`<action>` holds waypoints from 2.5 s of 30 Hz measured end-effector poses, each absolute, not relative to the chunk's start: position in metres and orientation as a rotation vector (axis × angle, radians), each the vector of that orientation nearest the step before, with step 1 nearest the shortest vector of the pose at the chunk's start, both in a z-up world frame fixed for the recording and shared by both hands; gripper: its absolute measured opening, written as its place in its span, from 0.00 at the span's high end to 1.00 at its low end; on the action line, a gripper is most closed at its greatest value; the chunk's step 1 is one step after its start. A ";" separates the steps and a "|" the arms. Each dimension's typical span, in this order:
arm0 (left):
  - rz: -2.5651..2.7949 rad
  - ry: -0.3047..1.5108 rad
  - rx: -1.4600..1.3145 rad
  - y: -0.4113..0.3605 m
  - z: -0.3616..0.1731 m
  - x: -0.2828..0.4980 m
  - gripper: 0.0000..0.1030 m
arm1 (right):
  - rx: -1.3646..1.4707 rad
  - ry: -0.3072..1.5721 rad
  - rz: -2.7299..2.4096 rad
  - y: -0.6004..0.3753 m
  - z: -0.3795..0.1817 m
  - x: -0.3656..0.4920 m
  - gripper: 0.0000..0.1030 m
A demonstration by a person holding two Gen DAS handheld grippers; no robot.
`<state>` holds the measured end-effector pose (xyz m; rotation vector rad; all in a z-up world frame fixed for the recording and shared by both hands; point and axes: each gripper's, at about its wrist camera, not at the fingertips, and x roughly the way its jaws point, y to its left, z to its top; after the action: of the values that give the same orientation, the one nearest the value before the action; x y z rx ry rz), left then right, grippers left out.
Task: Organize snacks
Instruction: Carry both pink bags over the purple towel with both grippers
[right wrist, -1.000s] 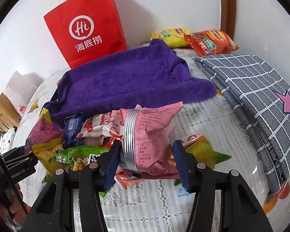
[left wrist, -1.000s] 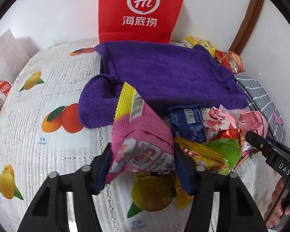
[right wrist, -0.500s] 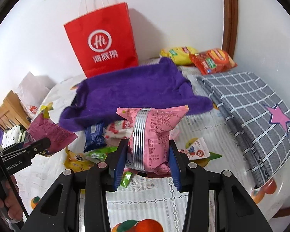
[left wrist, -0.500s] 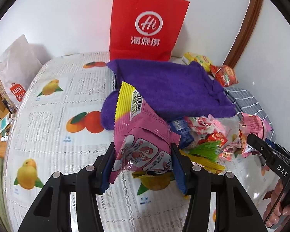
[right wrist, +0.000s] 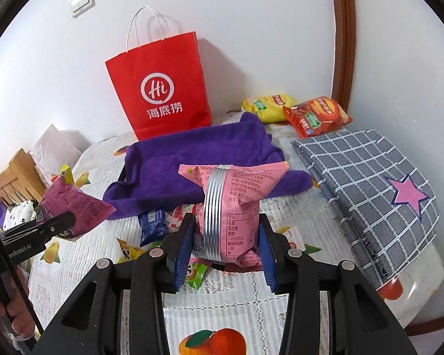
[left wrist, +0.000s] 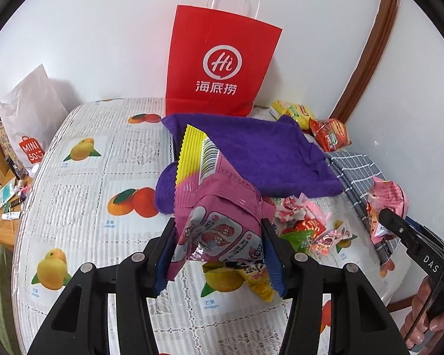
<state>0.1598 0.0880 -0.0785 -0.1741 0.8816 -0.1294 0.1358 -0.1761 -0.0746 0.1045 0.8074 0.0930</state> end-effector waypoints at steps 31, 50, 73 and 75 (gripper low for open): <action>-0.056 0.853 -0.126 0.068 -0.042 0.270 0.51 | 0.020 0.785 0.164 -0.171 -0.037 0.265 0.60; -0.004 0.942 -0.112 0.061 -0.087 0.344 0.51 | -0.010 0.905 0.166 -0.163 -0.095 0.353 0.60; 0.028 1.014 -0.062 0.045 -0.135 0.392 0.51 | -0.034 1.019 0.184 -0.161 -0.145 0.418 0.60; 0.033 1.019 -0.058 0.046 -0.138 0.394 0.51 | -0.035 1.026 0.189 -0.162 -0.148 0.422 0.60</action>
<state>0.3935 0.0457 -0.1379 -0.0584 1.0188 0.0327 0.4222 -0.1619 -0.1475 -0.0348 1.0258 0.1892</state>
